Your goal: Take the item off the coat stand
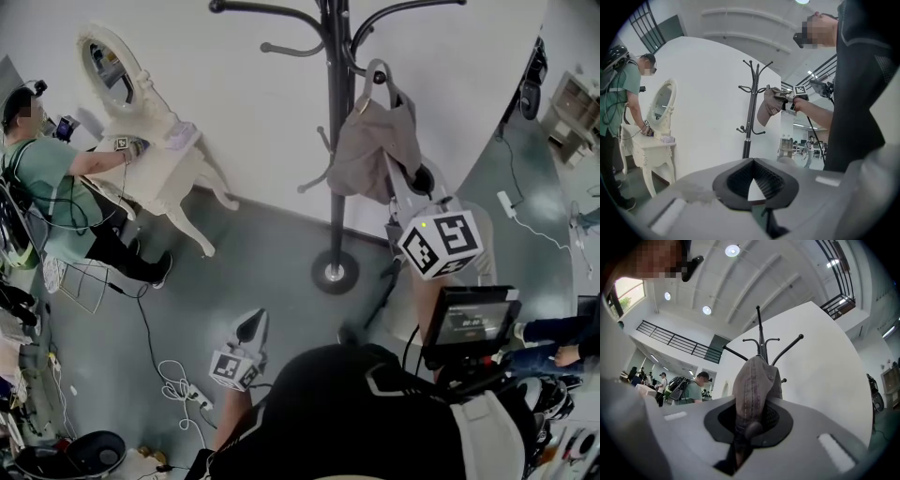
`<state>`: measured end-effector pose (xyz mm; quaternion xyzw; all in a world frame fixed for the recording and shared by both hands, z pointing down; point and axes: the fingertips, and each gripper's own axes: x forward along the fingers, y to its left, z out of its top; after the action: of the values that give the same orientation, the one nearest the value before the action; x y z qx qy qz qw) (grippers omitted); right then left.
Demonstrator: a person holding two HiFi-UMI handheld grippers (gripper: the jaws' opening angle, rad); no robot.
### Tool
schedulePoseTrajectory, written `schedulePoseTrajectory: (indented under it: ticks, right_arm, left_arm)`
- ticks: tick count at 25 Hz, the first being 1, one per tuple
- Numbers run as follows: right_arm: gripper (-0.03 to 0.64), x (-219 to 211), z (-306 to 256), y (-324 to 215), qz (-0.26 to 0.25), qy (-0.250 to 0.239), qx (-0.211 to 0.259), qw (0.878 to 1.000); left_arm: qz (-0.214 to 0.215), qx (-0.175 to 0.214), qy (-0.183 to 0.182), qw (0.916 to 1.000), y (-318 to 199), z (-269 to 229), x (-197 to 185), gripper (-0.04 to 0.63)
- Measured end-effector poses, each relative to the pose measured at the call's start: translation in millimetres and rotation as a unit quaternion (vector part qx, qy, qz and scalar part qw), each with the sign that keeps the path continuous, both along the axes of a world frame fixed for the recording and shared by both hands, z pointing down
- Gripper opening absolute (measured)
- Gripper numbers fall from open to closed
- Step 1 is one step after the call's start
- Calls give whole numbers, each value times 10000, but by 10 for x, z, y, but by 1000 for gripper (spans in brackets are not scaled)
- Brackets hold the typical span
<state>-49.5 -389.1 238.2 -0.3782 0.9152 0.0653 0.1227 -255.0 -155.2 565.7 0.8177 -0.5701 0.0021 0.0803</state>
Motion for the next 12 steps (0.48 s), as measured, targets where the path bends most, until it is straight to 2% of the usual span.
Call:
schedulePoseTrajectory:
  ticks: [12]
  right_arm:
    - [28,271,-90,442,89,-42,119,9999]
  left_arm:
    - [297,-74,2,9995,177,92,135,-2]
